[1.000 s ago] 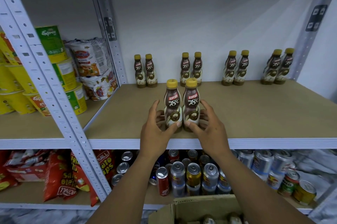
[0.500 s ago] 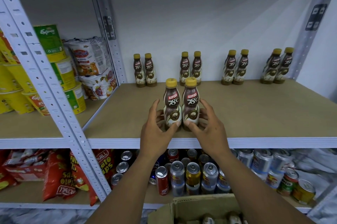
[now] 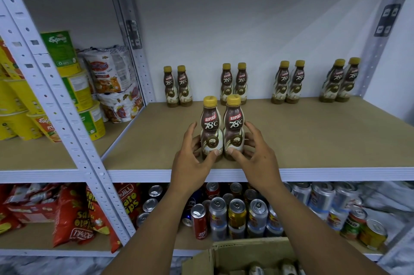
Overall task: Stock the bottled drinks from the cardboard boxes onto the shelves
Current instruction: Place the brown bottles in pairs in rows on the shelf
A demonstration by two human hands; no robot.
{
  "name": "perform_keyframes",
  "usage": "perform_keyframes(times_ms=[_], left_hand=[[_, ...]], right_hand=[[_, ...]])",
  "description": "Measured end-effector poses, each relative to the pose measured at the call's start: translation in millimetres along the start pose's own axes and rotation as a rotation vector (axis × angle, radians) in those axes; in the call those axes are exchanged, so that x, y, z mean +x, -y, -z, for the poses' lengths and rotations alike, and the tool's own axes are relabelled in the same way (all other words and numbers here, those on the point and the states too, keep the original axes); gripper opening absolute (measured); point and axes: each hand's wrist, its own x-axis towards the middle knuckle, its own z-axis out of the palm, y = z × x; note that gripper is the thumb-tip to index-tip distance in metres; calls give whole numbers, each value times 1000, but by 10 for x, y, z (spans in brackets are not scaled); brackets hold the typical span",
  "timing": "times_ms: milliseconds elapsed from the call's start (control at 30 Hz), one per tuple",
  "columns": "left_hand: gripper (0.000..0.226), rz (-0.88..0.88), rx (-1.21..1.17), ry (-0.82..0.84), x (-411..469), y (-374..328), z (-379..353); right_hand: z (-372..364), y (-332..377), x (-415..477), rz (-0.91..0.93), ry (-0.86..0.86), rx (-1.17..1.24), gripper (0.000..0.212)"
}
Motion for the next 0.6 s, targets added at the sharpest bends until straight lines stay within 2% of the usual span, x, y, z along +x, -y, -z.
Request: perform_keyframes(times_ms=[333, 600], left_hand=[[90, 14, -40, 6, 26, -21, 33], [93, 4, -2, -32, 16, -52, 26]], right_hand=[[39, 26, 25, -33, 26, 95, 82], [27, 2, 37, -14, 33, 58, 76]])
